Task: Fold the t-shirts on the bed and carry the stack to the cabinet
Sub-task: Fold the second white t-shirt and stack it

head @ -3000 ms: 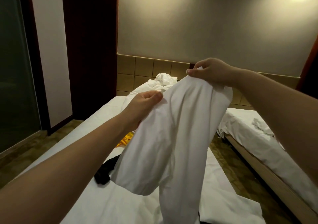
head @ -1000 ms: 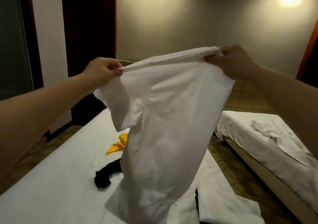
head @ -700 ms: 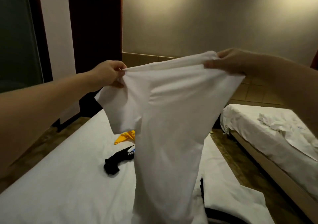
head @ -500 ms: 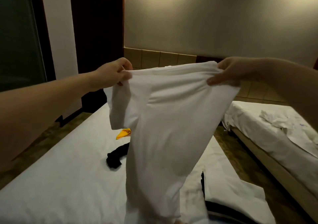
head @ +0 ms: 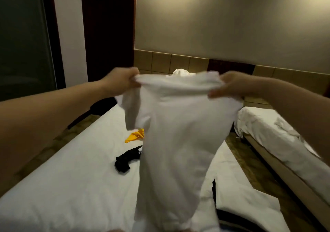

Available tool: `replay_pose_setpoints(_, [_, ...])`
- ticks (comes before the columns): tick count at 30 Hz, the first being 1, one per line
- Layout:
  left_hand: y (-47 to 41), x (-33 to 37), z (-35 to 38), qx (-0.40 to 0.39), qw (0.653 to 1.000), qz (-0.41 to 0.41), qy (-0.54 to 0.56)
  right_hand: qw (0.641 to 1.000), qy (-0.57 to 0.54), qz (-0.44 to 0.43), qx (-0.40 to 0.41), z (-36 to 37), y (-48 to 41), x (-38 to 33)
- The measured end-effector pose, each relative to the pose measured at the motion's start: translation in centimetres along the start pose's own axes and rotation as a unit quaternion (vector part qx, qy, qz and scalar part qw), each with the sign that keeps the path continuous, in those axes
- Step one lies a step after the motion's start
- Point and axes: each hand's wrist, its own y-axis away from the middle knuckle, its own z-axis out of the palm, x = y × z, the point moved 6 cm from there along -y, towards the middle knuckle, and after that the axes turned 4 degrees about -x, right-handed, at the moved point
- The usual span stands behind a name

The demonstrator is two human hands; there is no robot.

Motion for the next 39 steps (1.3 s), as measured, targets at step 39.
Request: replay_pose_setpoints(39, [-4.6, -1.8, 2.3, -0.121, 0.987, -0.09, 0.047, 0.981, -0.118, -0.049, 0.148, -1.7, -6.2, 4.0])
